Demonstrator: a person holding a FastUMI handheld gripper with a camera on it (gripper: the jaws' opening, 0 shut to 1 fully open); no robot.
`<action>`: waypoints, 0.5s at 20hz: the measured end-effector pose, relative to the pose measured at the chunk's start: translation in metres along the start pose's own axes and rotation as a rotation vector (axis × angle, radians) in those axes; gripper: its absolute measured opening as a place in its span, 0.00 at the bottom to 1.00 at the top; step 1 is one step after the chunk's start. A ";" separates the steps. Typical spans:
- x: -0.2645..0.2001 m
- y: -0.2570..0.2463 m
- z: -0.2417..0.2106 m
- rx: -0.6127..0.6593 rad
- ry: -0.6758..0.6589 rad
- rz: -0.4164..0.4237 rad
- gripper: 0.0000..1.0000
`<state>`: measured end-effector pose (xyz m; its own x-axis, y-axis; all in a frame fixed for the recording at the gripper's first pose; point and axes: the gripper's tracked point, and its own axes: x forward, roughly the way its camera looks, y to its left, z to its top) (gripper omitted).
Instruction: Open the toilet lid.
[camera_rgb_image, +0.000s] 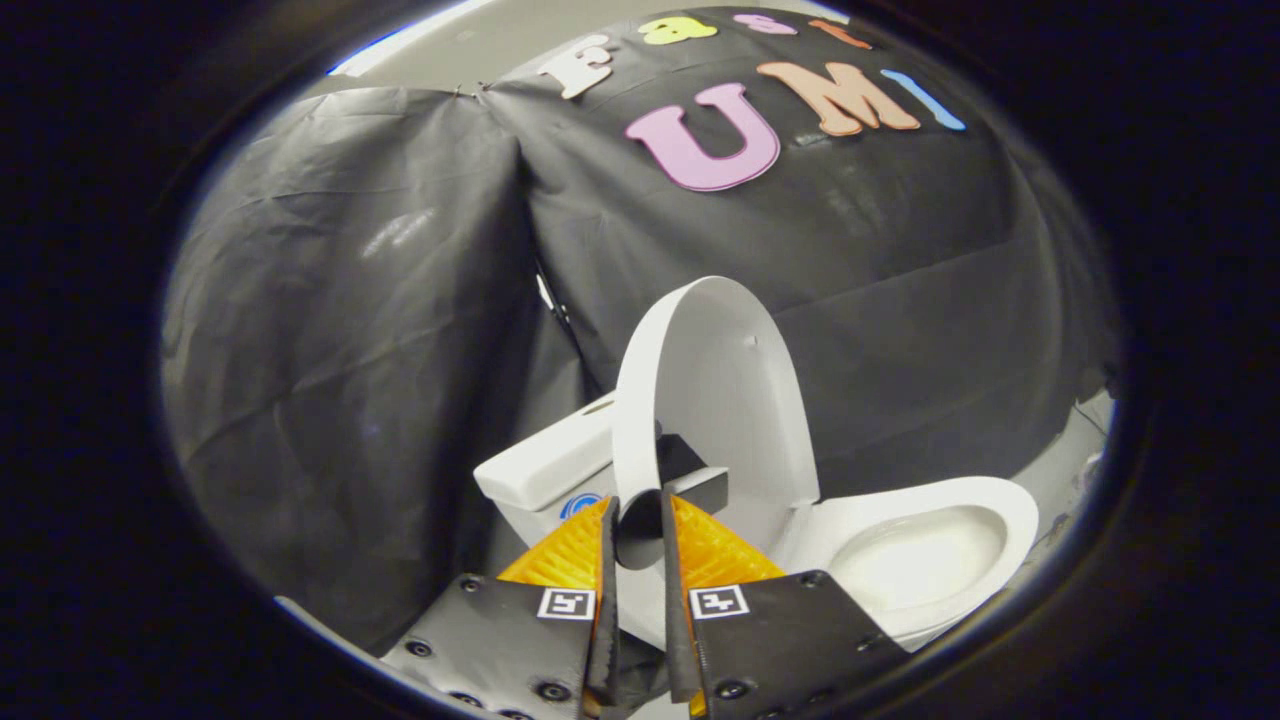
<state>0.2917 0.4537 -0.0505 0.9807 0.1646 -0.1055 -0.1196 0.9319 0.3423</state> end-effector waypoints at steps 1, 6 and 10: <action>0.002 0.004 0.000 -0.006 0.003 0.006 0.20; 0.017 0.025 -0.008 -0.039 0.050 0.062 0.20; 0.029 0.038 -0.014 -0.068 0.083 0.093 0.20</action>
<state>0.3129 0.4987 -0.0534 0.9491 0.2750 -0.1538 -0.2226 0.9306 0.2905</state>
